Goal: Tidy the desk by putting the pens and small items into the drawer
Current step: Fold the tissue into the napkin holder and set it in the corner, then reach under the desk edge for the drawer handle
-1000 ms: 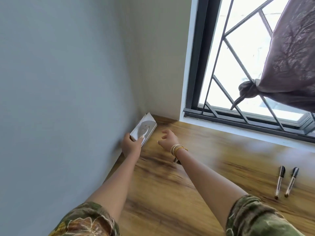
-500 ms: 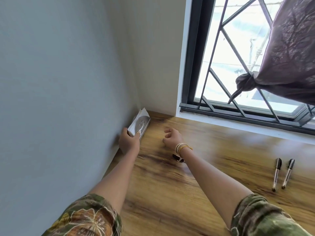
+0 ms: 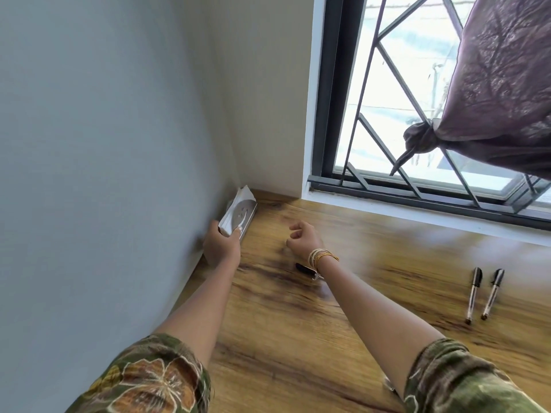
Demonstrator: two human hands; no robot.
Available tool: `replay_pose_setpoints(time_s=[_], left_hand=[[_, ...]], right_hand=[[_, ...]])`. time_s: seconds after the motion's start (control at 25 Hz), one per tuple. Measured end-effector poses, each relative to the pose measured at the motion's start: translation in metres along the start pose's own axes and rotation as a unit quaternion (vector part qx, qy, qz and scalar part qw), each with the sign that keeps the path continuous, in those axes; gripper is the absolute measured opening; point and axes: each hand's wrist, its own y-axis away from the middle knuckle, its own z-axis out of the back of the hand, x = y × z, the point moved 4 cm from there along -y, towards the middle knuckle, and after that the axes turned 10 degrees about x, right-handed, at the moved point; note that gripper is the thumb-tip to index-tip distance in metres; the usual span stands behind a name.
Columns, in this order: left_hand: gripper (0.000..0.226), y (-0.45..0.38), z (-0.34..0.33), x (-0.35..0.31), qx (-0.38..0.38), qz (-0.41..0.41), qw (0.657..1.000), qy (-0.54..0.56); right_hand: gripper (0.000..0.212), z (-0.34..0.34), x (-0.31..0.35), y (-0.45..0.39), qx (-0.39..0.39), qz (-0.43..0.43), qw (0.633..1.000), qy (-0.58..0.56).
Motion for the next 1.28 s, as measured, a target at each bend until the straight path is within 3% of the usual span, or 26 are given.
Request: replay_pose_setpoints(time_s=[0.32,0.52,0.64,0.8,1.04,1.28], left_hand=[[0.029,0.011,-0.008,0.008,0.021,0.024,0.999,0.042],[0.078,0.041,-0.014,0.012,0.006,0.048,0.998,0.033],[0.09,0.081,-0.019,0.007,-0.023,0.055,0.998,-0.002],[0.086,0.151,-0.032,0.005,-0.008,0.06,0.998,0.0],[0.058,0.283,-0.053,0.005,0.062,0.045,0.997,0.024],[0.054,0.394,-0.063,0.008,0.069,-0.023,0.997,0.005]], right_hand=[[0.038,0.006,-0.009,0.016,-0.006,0.004,1.0,-0.005],[0.039,0.023,-0.027,0.046,-0.012,0.008,1.0,0.003],[0.041,0.039,-0.043,0.074,-0.018,0.012,1.0,0.011],[0.037,0.062,-0.069,0.125,-0.021,0.021,0.999,0.019],[0.037,0.106,-0.126,0.219,-0.033,0.032,0.998,0.049],[0.037,0.144,-0.191,0.3,-0.044,-0.007,0.998,0.051]])
